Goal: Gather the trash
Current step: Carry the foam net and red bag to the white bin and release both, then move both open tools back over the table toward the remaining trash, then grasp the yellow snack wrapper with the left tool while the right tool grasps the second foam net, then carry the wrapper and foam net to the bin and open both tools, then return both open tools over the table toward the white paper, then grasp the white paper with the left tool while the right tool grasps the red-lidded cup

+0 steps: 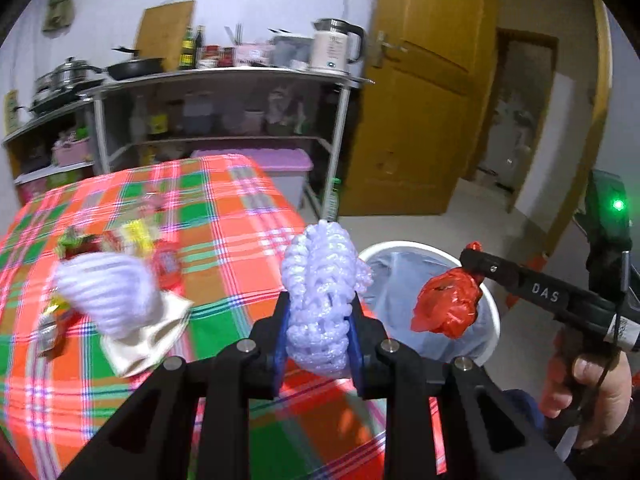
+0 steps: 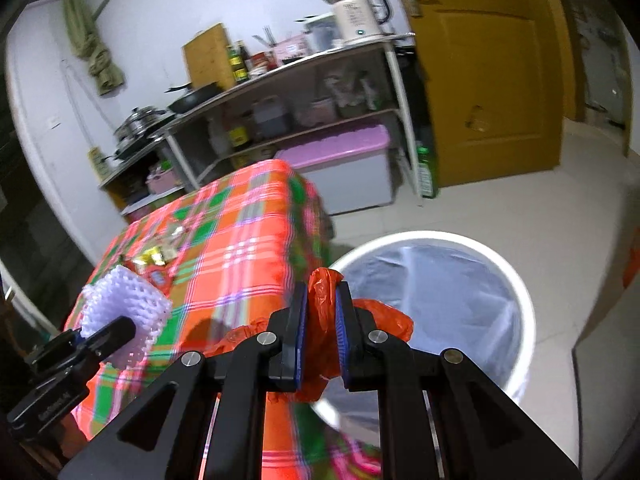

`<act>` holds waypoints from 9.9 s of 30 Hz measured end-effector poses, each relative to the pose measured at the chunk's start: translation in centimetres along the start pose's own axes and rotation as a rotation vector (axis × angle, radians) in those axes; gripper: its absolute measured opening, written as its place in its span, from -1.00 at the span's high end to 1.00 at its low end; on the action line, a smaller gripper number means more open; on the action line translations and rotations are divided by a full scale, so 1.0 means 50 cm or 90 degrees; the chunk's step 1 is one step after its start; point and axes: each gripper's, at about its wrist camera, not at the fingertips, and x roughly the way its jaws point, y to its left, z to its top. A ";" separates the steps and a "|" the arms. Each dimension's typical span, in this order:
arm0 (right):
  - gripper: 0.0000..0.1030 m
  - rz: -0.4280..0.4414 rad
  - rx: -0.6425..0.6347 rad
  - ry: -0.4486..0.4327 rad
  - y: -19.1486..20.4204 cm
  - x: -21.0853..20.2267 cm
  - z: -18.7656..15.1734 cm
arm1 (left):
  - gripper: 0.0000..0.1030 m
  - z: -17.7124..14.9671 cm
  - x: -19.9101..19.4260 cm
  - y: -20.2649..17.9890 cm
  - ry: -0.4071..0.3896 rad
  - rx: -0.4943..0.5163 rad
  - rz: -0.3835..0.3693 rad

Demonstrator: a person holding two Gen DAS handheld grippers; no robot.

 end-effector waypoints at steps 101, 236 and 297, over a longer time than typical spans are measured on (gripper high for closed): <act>-0.10 0.238 -0.318 0.114 0.465 0.197 -0.057 | -0.32 -0.067 -0.057 0.424 0.038 -0.160 0.198; 0.12 -0.005 0.015 0.093 -0.145 0.011 -0.078 | -0.02 -0.014 0.140 -0.121 0.143 0.000 -0.087; 0.12 0.164 -0.223 0.094 0.282 0.106 -0.053 | -0.12 -0.058 -0.008 0.318 0.041 -0.262 0.175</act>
